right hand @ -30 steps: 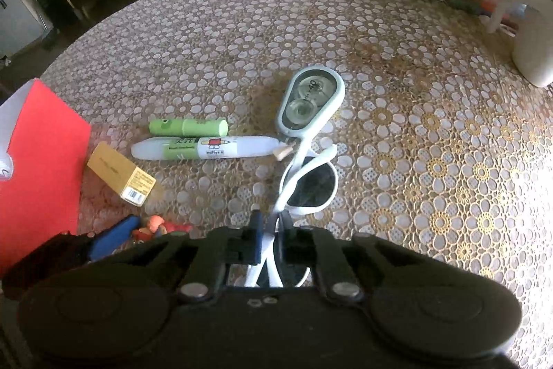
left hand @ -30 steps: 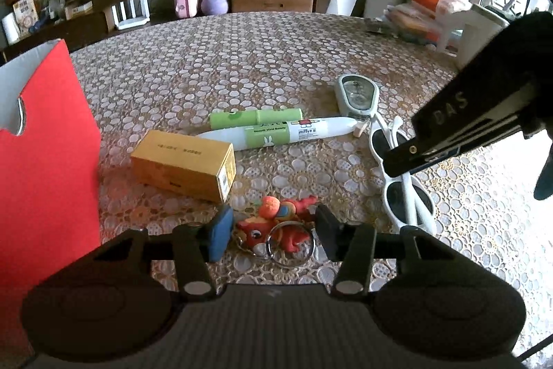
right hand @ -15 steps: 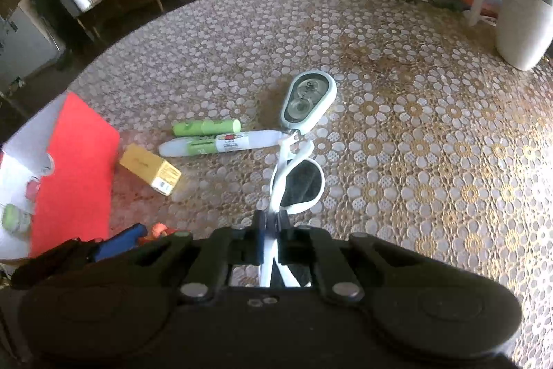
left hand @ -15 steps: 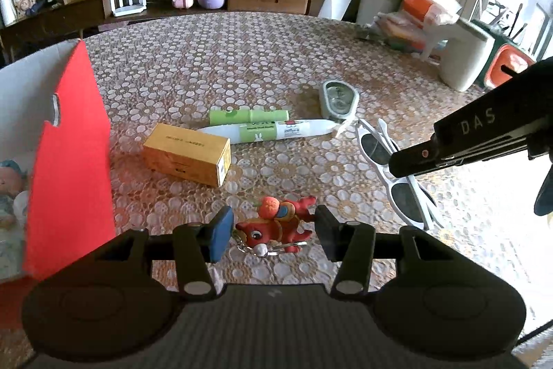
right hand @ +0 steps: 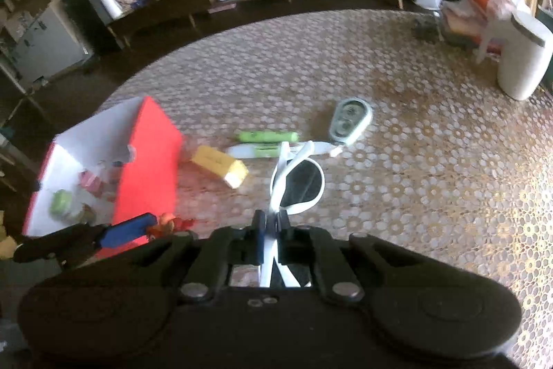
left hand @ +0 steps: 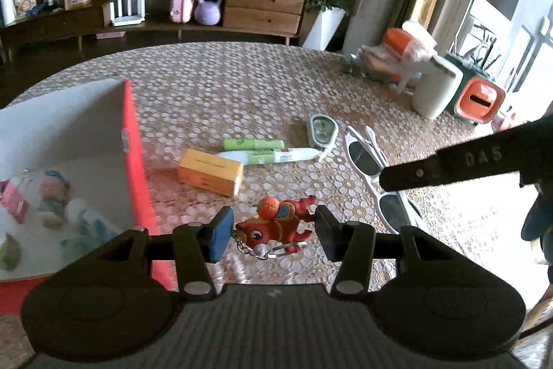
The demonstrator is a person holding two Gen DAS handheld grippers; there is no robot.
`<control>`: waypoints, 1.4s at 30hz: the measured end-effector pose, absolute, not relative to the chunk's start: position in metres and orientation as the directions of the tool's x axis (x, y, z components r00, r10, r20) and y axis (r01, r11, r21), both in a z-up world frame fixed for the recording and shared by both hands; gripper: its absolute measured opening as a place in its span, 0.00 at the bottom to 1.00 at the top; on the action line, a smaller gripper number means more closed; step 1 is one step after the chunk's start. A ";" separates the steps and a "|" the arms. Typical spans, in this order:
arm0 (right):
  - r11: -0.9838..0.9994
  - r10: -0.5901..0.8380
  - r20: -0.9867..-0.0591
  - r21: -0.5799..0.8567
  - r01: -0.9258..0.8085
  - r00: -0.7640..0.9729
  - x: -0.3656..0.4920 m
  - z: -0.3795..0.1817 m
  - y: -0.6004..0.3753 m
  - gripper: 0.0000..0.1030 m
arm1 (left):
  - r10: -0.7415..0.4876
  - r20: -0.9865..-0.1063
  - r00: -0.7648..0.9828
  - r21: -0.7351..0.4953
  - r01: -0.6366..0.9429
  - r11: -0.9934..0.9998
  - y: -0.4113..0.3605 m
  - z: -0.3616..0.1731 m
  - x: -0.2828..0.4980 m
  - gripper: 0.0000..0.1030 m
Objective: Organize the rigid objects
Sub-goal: 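Carry the keychain and sunglasses into the red box and open both grippers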
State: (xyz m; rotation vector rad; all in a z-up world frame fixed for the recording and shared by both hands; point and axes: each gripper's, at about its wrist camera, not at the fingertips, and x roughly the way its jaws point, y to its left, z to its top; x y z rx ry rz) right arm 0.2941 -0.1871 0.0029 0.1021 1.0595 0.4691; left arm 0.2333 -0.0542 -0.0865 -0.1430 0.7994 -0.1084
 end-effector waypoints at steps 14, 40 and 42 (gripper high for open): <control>0.826 0.518 -0.760 0.324 -0.461 0.393 0.265 0.048 -0.096 0.06 | -0.075 -0.668 0.740 -0.145 -0.031 0.989 0.035 -0.035 0.192 0.49; 0.786 0.484 -0.828 0.268 -0.557 0.284 0.317 -0.017 0.053 0.06 | 0.025 -0.802 0.596 -0.037 -0.092 0.995 0.155 -0.091 0.221 0.49; 0.785 0.479 -0.833 0.266 -0.560 0.276 0.321 -0.025 0.060 0.06 | 0.028 -0.813 0.581 -0.027 -0.086 0.996 0.157 -0.098 0.227 0.49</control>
